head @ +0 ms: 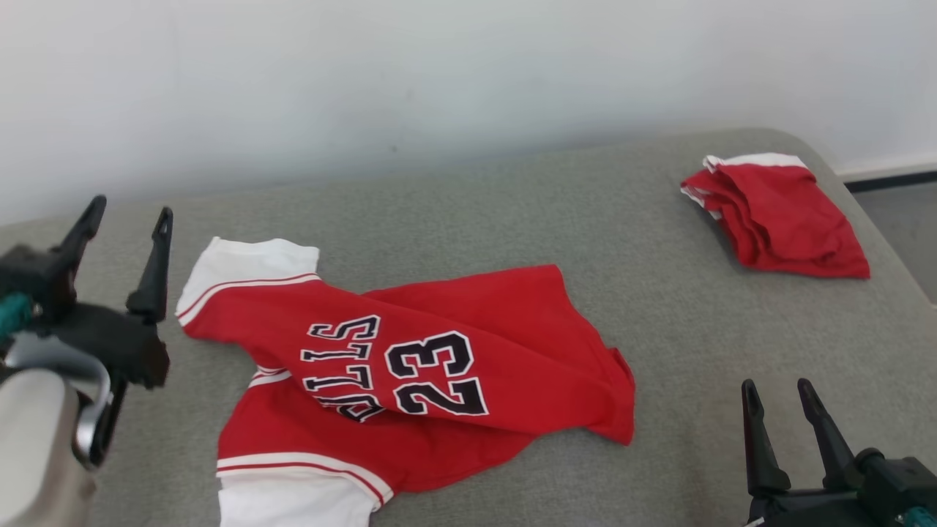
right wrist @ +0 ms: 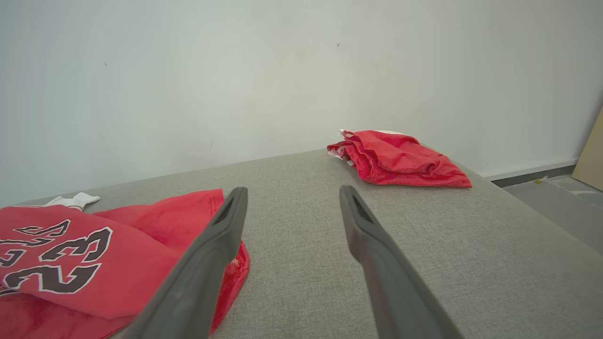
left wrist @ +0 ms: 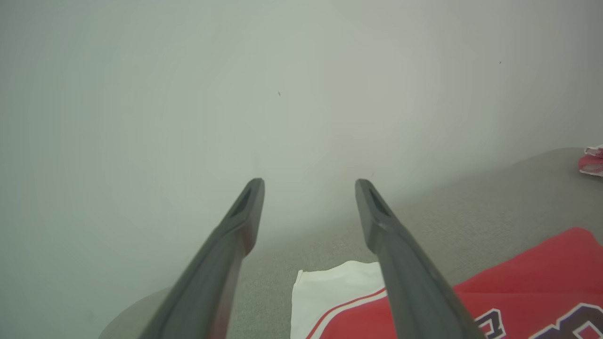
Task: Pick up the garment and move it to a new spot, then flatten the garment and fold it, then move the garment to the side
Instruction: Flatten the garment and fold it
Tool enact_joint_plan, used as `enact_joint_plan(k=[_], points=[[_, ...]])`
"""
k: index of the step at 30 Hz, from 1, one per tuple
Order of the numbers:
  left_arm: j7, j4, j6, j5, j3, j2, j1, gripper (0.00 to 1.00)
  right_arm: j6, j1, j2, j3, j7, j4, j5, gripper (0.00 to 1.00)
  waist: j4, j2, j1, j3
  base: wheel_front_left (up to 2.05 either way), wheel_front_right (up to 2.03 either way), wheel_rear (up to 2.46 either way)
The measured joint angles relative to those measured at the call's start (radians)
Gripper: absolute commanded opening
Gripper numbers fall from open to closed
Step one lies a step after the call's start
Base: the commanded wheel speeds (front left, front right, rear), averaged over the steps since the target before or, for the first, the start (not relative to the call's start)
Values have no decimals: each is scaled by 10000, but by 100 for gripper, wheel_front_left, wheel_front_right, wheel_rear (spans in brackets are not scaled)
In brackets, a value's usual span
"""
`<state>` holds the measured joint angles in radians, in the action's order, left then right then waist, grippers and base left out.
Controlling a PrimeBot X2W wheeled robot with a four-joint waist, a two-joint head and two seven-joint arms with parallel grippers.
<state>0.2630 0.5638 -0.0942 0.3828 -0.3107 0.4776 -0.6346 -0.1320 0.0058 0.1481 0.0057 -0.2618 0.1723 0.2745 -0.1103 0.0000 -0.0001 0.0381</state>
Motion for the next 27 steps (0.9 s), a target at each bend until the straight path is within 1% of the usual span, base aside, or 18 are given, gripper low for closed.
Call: enact_joint_plan(k=[4, 10, 15, 20, 23, 27], points=[[2, -1634, 546, 46, 819, -261, 1466, 100, 0, 159, -31, -2, 2, -23, 44, 100, 323, 0, 0, -235, 0, 0, 0], [8, -3751, 1028, -222, 1929, -811, 3749, 100, 0, 289, -40, 42, 0, -61, 92, 100, 774, 0, 0, -452, 0, 0, 0], [8, -4847, 1139, -514, 2619, -1381, 5298, 100, 0, 363, 6, 268, 0, -38, 144, 100, 1086, 0, 0, -524, 0, 0, 0], [10, -5453, 1187, -855, 3198, -1916, 6477, 100, 0, 375, 178, 711, 0, 61, 188, 100, 1311, 0, -1, -527, 0, 0, 0], [8, -5465, 1035, -1026, 3375, -2282, 7017, 100, 0, 375, 328, 1078, 0, 146, 194, 100, 1385, 0, 0, -517, 0, 0, 0], [8, -5415, 844, -1338, 3467, -2765, 7212, 100, 0, 372, 537, 1323, 0, 290, 219, 100, 1471, 0, 0, -496, 0, 0, 0]])
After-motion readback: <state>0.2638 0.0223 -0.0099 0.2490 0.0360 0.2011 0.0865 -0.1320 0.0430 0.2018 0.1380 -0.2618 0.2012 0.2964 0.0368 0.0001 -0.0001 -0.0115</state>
